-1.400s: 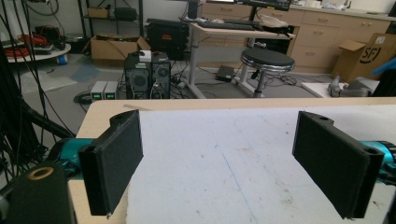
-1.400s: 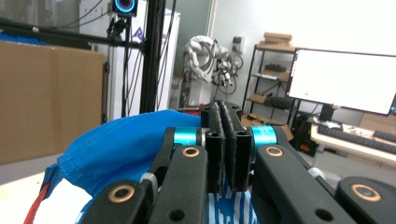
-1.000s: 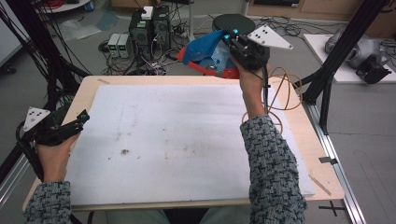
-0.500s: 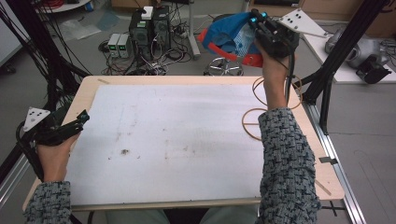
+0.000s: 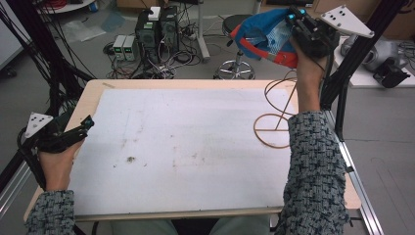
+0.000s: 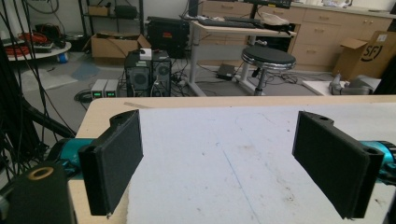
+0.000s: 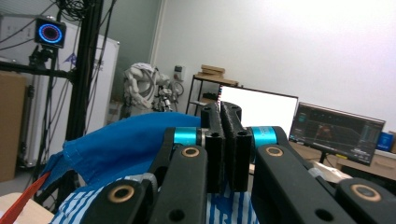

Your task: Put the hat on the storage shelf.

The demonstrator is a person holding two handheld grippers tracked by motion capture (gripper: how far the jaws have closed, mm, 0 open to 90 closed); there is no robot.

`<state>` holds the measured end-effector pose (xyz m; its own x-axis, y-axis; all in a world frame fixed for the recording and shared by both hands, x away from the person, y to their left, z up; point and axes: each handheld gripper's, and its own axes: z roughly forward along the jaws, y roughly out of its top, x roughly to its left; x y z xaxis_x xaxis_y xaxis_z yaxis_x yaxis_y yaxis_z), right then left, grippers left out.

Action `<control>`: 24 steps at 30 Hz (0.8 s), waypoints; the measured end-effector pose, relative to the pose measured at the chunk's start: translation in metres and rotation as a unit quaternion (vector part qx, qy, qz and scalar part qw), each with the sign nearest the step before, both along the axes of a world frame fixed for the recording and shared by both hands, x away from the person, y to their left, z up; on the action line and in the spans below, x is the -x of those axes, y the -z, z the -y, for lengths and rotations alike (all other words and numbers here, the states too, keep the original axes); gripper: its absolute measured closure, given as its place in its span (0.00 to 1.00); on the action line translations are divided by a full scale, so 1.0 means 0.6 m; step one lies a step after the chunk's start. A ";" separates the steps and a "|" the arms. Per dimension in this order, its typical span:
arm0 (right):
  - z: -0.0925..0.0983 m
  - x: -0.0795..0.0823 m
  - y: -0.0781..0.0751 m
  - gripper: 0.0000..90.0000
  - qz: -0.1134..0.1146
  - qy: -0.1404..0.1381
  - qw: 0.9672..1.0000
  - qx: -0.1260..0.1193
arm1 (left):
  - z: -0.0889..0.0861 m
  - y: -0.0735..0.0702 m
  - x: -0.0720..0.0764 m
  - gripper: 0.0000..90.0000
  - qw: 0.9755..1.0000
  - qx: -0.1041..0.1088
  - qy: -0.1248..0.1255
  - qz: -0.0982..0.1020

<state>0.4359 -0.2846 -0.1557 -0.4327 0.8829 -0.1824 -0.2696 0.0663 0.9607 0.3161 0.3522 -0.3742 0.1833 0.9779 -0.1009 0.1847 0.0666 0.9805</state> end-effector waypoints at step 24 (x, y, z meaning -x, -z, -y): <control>0.072 0.041 0.032 0.98 -0.016 0.000 0.997 0.076 | 0.003 0.001 -0.001 0.18 1.000 0.000 0.000 -0.003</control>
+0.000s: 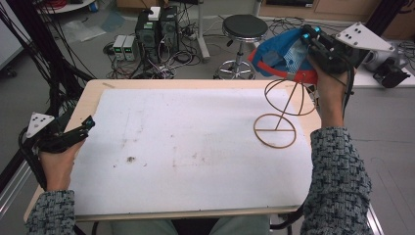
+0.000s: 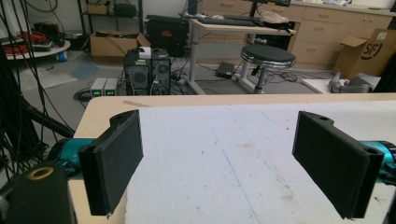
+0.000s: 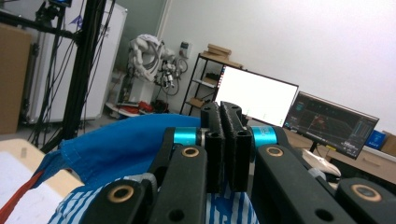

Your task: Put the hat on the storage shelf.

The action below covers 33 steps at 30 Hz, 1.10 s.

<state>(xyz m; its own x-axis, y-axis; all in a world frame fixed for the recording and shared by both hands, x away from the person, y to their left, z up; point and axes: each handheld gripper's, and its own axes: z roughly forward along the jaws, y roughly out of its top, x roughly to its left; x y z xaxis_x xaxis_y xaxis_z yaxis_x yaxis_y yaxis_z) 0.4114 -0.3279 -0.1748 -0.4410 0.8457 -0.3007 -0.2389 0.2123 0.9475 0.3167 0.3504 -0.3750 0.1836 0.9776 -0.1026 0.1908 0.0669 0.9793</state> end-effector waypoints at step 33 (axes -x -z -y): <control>0.027 0.051 0.096 0.98 -0.038 -0.025 0.999 0.021 | 0.005 0.000 -0.001 0.18 1.000 -0.002 0.004 -0.002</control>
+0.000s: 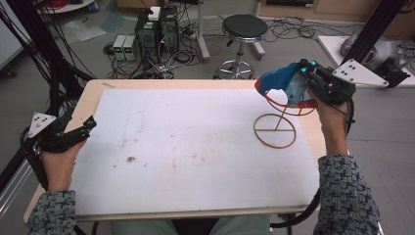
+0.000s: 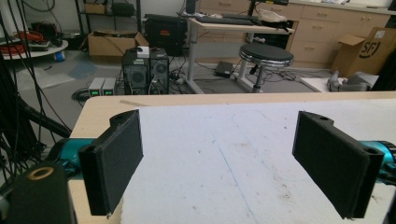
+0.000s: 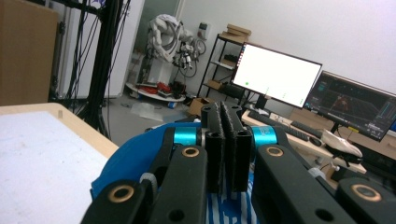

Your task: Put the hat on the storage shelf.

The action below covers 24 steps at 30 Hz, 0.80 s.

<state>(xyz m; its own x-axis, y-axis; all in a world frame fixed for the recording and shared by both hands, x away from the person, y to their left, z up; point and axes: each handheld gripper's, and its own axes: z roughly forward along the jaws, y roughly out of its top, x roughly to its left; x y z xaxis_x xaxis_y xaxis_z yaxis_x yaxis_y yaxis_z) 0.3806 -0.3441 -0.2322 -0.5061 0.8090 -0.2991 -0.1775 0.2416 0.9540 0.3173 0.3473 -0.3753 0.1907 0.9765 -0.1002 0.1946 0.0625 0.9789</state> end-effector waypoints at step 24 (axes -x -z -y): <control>-0.001 0.025 0.021 0.98 -0.025 0.011 0.999 0.042 | -0.001 0.000 0.000 0.18 1.000 0.000 0.001 -0.002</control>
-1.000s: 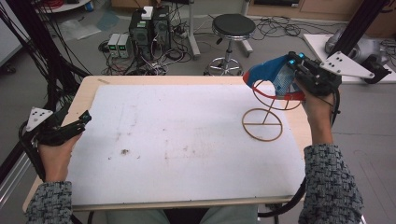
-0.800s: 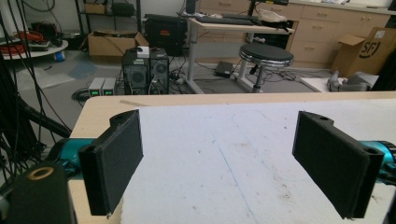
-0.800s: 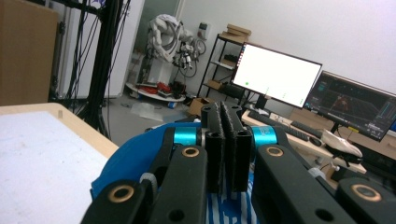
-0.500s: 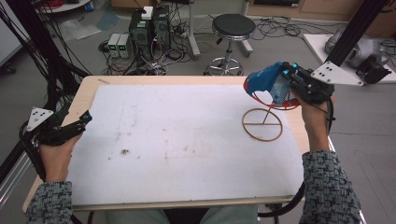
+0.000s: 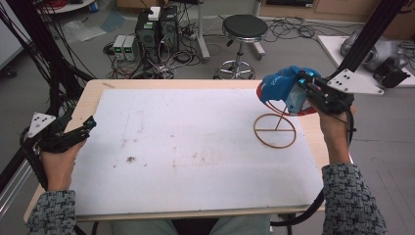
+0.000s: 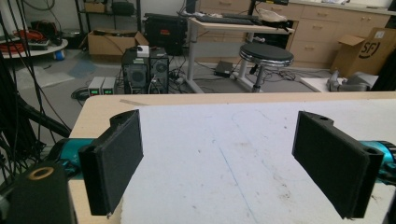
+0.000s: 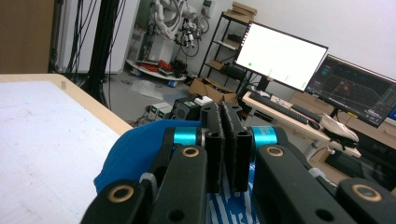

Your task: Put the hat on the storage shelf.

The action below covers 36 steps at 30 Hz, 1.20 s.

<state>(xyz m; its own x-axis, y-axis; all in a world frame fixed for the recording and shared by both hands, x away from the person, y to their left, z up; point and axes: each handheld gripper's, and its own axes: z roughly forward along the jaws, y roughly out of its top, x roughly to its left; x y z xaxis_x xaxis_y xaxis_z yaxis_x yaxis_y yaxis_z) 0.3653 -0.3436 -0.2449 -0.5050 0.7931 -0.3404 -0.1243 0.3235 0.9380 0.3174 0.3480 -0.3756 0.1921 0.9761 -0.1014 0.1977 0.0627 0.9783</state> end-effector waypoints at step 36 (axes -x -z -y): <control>0.026 0.004 0.059 0.96 -0.016 0.040 0.999 -0.018 | 0.001 0.002 -0.001 0.18 1.000 0.002 0.001 -0.002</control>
<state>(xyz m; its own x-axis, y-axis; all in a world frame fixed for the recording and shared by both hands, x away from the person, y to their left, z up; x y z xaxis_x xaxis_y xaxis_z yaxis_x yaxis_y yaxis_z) 0.3630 -0.3594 -0.2802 -0.4500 0.8430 -0.2947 -0.0689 0.2962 0.9526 0.3180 0.3475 -0.3770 0.1944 0.9752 -0.1060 0.2014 0.0661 0.9773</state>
